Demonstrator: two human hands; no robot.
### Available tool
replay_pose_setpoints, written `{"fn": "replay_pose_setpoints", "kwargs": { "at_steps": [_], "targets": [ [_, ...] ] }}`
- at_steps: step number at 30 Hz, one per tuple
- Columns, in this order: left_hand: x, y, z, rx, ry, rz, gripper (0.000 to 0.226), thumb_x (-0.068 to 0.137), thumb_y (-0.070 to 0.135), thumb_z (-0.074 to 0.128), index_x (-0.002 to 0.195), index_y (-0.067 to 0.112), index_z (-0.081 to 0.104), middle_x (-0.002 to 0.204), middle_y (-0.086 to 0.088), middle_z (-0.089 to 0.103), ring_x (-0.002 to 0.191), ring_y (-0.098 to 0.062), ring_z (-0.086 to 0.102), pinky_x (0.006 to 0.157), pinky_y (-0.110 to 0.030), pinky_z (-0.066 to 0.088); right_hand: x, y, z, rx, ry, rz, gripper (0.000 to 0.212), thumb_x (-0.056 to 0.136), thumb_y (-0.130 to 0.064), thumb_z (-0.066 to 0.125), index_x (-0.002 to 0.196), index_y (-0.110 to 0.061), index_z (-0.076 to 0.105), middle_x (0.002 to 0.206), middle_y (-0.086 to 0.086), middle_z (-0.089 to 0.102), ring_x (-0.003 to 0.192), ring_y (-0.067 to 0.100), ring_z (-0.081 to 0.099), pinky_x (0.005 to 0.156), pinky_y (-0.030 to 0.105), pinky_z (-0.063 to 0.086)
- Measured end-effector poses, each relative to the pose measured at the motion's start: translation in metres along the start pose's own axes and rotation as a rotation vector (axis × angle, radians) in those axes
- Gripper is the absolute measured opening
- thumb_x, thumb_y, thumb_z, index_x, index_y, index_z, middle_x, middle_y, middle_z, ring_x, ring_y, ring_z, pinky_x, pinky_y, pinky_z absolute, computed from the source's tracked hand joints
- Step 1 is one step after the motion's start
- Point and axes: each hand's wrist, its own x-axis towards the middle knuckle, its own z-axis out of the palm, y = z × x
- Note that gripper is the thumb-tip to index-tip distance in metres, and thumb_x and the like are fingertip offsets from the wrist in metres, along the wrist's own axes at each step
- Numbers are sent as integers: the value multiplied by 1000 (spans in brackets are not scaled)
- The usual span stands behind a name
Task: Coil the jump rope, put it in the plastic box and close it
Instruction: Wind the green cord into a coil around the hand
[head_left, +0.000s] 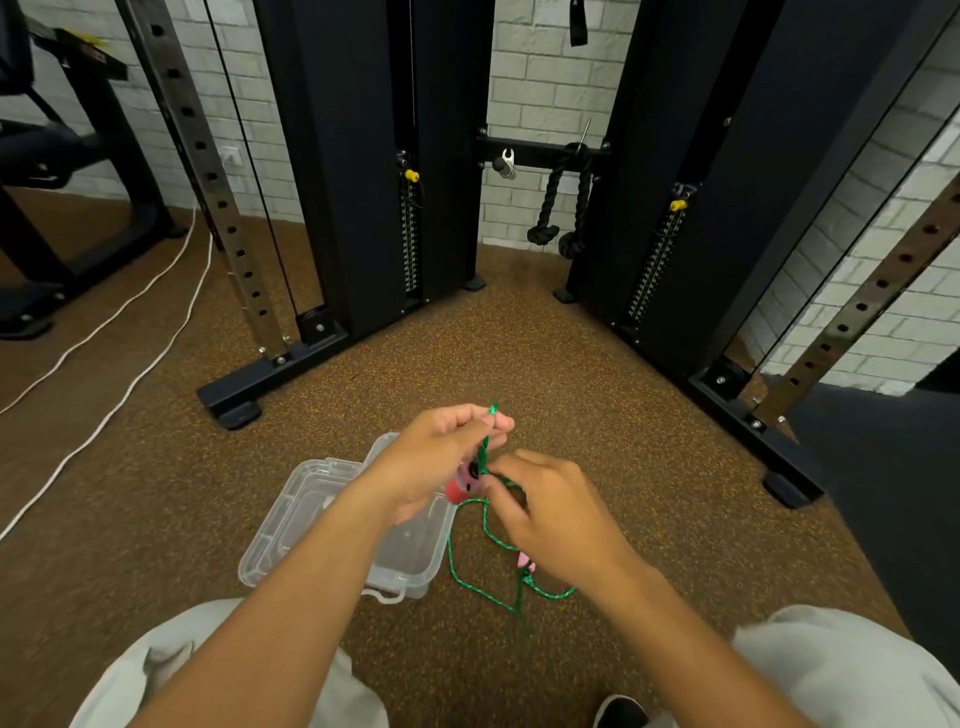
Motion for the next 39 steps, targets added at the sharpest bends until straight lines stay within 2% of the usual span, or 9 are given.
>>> {"fn": "replay_pose_setpoints", "kwargs": {
  "at_steps": [6, 13, 18, 22, 29, 31, 35, 37, 39],
  "targets": [
    [-1, 2, 9, -15, 73, 27, 38, 105, 26, 54, 113, -9, 64, 123, -4, 75, 115, -9, 70, 81, -9, 53, 3, 7, -5, 40, 31, 49, 25, 98, -39, 46, 101, -30, 69, 88, -12, 67, 79, 12, 64, 70, 40, 54],
    [-3, 6, 12, -107, 61, 19, 35, 109, 24, 44, 113, 5, 73, 119, -6, 77, 114, -13, 72, 94, -18, 55, 5, 5, -4, 16, 13, 86, 31, 97, -42, 46, 110, -29, 70, 101, -12, 70, 94, 14, 67, 79, 40, 55],
    [-1, 5, 11, -180, 93, 25, 28, 103, 36, 56, 92, 12, 66, 112, -6, 80, 113, -17, 73, 101, -29, 50, 7, 7, -3, 21, 40, 128, 24, 98, -40, 49, 109, -34, 69, 97, -12, 70, 89, 14, 67, 78, 43, 55],
    [1, 3, 8, -234, 90, 41, 29, 104, 33, 54, 96, 11, 70, 114, -7, 79, 112, -17, 74, 105, -36, 49, 7, 7, -2, 30, 45, 145, 25, 97, -41, 49, 109, -33, 69, 97, -10, 71, 86, 13, 67, 77, 42, 55],
    [-2, 8, 7, -425, 116, 0, 36, 109, 32, 43, 127, 15, 68, 92, -3, 82, 102, -18, 77, 84, -30, 52, 8, 10, 1, 13, 48, 145, 25, 99, -34, 53, 115, -30, 71, 96, -7, 73, 89, 17, 68, 78, 42, 55],
    [-1, 8, 5, -471, 79, 5, 36, 109, 33, 40, 132, 19, 63, 107, -4, 81, 111, -18, 74, 93, -35, 51, 7, 8, 0, 21, 35, 120, 29, 98, -37, 50, 118, -29, 71, 97, -7, 73, 90, 16, 69, 77, 42, 56],
    [4, 5, 3, -122, 68, 38, 33, 110, 22, 41, 136, 15, 60, 127, -1, 74, 115, -7, 70, 106, -28, 48, 9, 3, -5, 27, 16, 75, 28, 97, -42, 50, 106, -30, 73, 95, -13, 71, 82, 7, 64, 75, 39, 56],
    [3, -1, 5, 127, 81, 70, 30, 109, 19, 43, 126, 12, 68, 117, 3, 77, 100, 2, 71, 87, -9, 50, 10, 2, -9, 79, 33, 59, 20, 95, -39, 59, 98, -28, 75, 101, -15, 73, 84, 0, 63, 78, 30, 55],
    [2, -7, 7, 251, 66, 100, 29, 108, 21, 48, 114, 12, 74, 100, 1, 79, 89, -3, 69, 76, -12, 49, 12, 1, -14, 137, 42, 57, 11, 92, -32, 68, 92, -25, 76, 97, -15, 73, 80, -5, 62, 75, 16, 46]
  ]
}}
